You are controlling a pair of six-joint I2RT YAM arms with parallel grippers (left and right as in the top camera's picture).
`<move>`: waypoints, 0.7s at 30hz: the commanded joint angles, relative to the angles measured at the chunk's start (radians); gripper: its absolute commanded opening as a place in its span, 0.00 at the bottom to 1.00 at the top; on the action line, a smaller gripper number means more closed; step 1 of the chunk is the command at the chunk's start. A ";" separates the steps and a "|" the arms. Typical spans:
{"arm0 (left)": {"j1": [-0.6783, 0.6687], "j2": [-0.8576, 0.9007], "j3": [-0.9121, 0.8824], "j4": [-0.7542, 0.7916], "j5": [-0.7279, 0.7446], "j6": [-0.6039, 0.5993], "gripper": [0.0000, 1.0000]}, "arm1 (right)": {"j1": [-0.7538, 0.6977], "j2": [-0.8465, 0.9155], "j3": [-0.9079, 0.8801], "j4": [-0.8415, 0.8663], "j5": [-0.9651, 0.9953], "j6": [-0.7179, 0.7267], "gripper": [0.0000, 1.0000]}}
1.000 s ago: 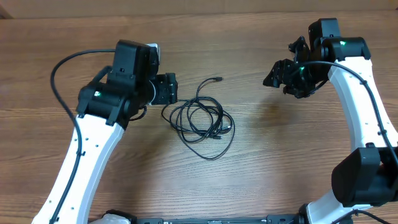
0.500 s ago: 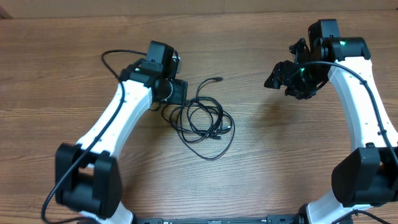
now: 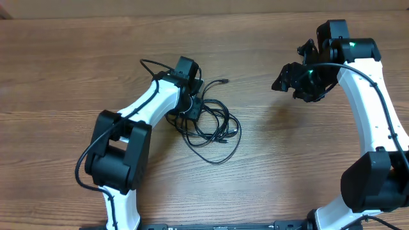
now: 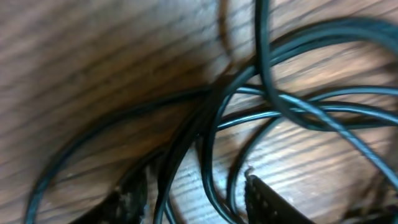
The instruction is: Untangle cables
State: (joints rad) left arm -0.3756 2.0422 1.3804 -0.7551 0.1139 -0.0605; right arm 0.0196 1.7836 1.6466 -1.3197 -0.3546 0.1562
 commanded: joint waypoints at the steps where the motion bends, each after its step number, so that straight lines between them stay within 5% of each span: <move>1: -0.001 0.026 -0.009 -0.006 -0.010 0.020 0.33 | -0.004 0.000 -0.002 0.004 0.006 -0.008 0.67; 3: -0.001 0.023 -0.008 -0.018 -0.021 0.020 0.08 | -0.004 0.000 -0.002 0.005 0.006 -0.008 0.67; 4: -0.001 0.021 -0.004 -0.029 -0.022 0.020 0.04 | -0.004 0.000 -0.002 0.005 0.006 -0.008 0.67; 14: 0.000 0.002 0.268 -0.287 -0.024 0.019 0.04 | -0.002 0.000 -0.002 0.012 0.001 -0.009 0.69; 21: 0.002 -0.040 0.533 -0.398 0.166 0.020 0.04 | 0.037 0.000 -0.002 0.013 -0.048 -0.044 0.75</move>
State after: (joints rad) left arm -0.3756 2.0533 1.8206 -1.1389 0.1547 -0.0486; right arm 0.0303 1.7836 1.6466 -1.3102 -0.3630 0.1505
